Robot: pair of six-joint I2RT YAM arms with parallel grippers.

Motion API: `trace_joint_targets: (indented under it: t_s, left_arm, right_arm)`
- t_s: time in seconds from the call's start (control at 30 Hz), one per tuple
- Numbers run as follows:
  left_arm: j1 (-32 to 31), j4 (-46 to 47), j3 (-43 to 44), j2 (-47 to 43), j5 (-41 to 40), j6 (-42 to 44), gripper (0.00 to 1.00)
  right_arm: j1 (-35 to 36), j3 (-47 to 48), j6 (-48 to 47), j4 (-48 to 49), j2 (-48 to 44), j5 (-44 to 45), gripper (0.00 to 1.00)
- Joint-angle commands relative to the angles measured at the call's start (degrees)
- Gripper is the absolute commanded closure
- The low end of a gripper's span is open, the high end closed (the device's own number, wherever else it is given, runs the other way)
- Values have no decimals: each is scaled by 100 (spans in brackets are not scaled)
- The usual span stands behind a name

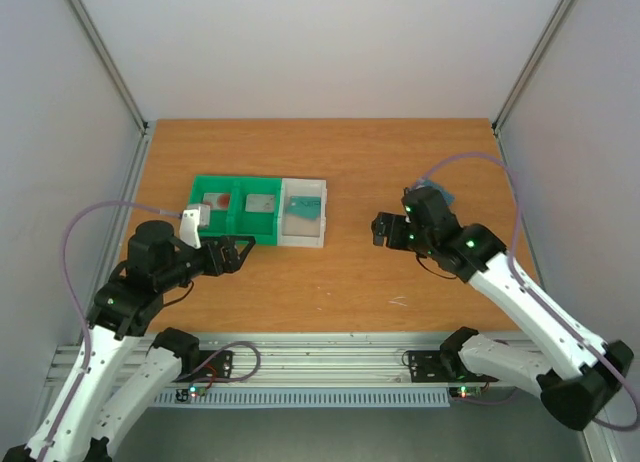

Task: Take the credit cards out of the card holder

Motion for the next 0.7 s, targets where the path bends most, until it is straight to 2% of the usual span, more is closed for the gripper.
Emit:
trace_joint_targets:
  t_s: [0.0, 0.07, 0.23, 0.3, 0.47, 0.67]
  left_arm:
    - [37, -16, 171, -58, -83, 368, 1]
    - [33, -25, 206, -69, 86, 512, 1]
    - [36, -165, 250, -88, 7, 849, 1]
    - [35, -174, 202, -126, -40, 866, 1]
    - [37, -99, 5, -305, -90, 883, 1]
    - [34, -70, -49, -459, -234, 971, 1]
  right_arm:
    - [-53, 493, -366, -99, 723, 1262, 5]
    - [-115, 687, -552, -108, 1111, 1648, 13]
    - [-446, 994, -965, 115, 2068, 2254, 42]
    - [-618, 1035, -1123, 284, 2423, 2377, 49]
    - [-1228, 1341, -1389, 527, 3403, 2242, 55]
    - [-1946, 1799, -1605, 778, 4557, 2070, 57]
